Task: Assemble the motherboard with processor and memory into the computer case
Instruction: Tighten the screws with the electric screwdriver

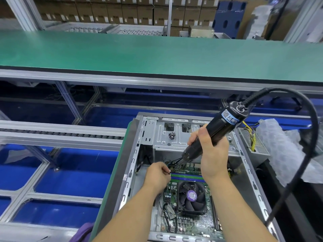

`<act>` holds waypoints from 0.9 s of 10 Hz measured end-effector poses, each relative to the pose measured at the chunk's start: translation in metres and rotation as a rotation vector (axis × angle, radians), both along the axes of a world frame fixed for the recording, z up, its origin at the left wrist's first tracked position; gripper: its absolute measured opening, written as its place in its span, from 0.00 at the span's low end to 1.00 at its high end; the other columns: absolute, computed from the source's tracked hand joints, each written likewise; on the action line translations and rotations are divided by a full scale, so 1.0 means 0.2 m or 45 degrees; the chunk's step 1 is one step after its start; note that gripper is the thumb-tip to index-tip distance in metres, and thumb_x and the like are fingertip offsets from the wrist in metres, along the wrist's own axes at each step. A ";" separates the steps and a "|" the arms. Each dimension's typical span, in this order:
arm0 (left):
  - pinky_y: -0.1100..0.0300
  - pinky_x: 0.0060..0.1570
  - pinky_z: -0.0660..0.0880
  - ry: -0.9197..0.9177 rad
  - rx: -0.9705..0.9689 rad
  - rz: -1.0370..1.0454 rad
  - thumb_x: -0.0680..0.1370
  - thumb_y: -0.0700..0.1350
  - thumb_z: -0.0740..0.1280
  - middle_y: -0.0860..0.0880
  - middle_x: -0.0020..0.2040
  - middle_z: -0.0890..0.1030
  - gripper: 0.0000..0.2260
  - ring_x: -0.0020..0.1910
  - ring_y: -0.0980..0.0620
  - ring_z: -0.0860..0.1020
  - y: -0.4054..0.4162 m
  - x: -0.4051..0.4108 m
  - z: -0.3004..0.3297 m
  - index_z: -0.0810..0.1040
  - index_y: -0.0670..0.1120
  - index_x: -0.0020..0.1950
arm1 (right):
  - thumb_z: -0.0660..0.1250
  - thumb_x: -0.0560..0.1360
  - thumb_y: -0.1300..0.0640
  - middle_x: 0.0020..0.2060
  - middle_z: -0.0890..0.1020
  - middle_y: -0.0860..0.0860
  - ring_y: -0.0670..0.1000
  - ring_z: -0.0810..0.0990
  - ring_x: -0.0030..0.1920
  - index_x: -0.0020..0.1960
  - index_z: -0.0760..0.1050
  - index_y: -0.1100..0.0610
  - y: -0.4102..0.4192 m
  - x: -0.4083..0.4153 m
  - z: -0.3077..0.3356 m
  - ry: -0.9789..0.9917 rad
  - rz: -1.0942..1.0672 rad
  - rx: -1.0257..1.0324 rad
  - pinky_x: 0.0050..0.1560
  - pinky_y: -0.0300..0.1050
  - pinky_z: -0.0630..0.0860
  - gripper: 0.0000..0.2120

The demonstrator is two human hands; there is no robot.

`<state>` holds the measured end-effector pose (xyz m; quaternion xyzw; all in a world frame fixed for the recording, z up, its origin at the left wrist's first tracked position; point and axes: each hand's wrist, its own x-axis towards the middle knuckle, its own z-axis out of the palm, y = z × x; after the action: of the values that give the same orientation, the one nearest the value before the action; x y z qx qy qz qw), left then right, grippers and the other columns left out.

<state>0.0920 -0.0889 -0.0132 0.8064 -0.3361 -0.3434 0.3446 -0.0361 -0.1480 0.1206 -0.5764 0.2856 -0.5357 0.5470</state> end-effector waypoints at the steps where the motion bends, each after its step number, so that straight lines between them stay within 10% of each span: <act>1: 0.63 0.42 0.74 -0.046 0.042 0.021 0.78 0.34 0.63 0.49 0.40 0.78 0.08 0.41 0.53 0.76 0.00 0.01 -0.01 0.79 0.44 0.51 | 0.71 0.65 0.27 0.32 0.80 0.52 0.53 0.79 0.36 0.46 0.73 0.62 -0.01 0.00 0.01 -0.023 -0.028 -0.008 0.45 0.52 0.78 0.37; 4: 0.64 0.38 0.73 0.010 0.281 0.265 0.79 0.37 0.64 0.49 0.38 0.75 0.12 0.35 0.53 0.73 0.03 0.07 0.02 0.72 0.48 0.37 | 0.73 0.65 0.29 0.31 0.80 0.53 0.54 0.78 0.35 0.43 0.74 0.54 0.00 0.00 0.01 -0.052 -0.025 0.015 0.44 0.54 0.76 0.28; 6: 0.49 0.57 0.79 0.280 0.151 0.332 0.76 0.33 0.68 0.38 0.50 0.83 0.07 0.53 0.41 0.82 0.00 0.05 -0.01 0.77 0.44 0.42 | 0.73 0.66 0.29 0.32 0.80 0.54 0.55 0.78 0.36 0.42 0.75 0.52 -0.01 0.00 0.00 -0.047 -0.025 0.014 0.44 0.54 0.76 0.26; 9: 0.51 0.49 0.80 0.565 0.054 0.488 0.75 0.28 0.67 0.38 0.43 0.81 0.10 0.41 0.43 0.81 -0.02 0.05 -0.06 0.77 0.42 0.39 | 0.72 0.66 0.29 0.32 0.80 0.54 0.56 0.78 0.37 0.40 0.76 0.46 -0.02 -0.01 -0.02 -0.037 -0.054 0.025 0.48 0.56 0.77 0.21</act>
<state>0.1016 -0.0920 -0.0247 0.7675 -0.0867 -0.4469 0.4514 -0.0388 -0.1527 0.1168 -0.5569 0.2949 -0.5528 0.5452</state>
